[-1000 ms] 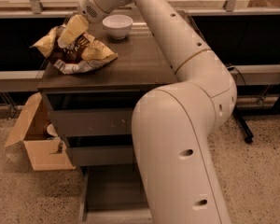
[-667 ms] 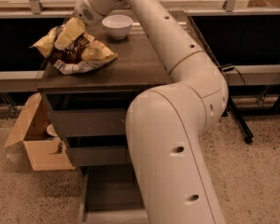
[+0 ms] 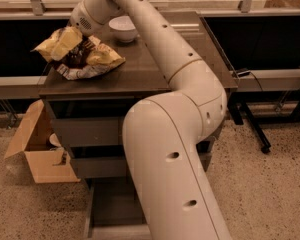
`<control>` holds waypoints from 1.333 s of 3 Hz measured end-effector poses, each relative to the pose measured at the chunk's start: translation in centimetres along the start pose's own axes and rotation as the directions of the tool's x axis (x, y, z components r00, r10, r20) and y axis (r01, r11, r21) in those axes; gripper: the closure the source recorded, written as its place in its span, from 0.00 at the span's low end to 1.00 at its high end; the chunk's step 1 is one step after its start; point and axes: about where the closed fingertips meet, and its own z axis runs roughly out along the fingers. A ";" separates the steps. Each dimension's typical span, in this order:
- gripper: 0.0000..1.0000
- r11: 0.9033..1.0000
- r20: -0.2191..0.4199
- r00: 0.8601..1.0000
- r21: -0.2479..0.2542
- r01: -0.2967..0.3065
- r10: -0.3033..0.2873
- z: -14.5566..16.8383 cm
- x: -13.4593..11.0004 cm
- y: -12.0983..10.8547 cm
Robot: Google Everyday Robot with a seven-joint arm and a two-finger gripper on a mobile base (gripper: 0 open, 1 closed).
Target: Place brown chip bag into bottom drawer
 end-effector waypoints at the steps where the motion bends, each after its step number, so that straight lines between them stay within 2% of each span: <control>1: 0.00 1.000 -0.031 0.999 -0.014 -0.008 0.008 1.8 0.7 0.1; 2: 0.26 0.999 -0.043 0.999 -0.011 -0.030 0.029 3.0 1.3 0.0; 3: 0.50 0.999 -0.039 0.999 0.014 -0.031 0.032 2.5 1.1 -0.1; 4: 0.73 0.999 0.063 0.998 0.032 -0.013 0.011 0.9 -0.4 -0.4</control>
Offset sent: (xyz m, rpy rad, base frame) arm 0.0040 0.0186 -0.0373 -0.0437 0.0534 -0.0222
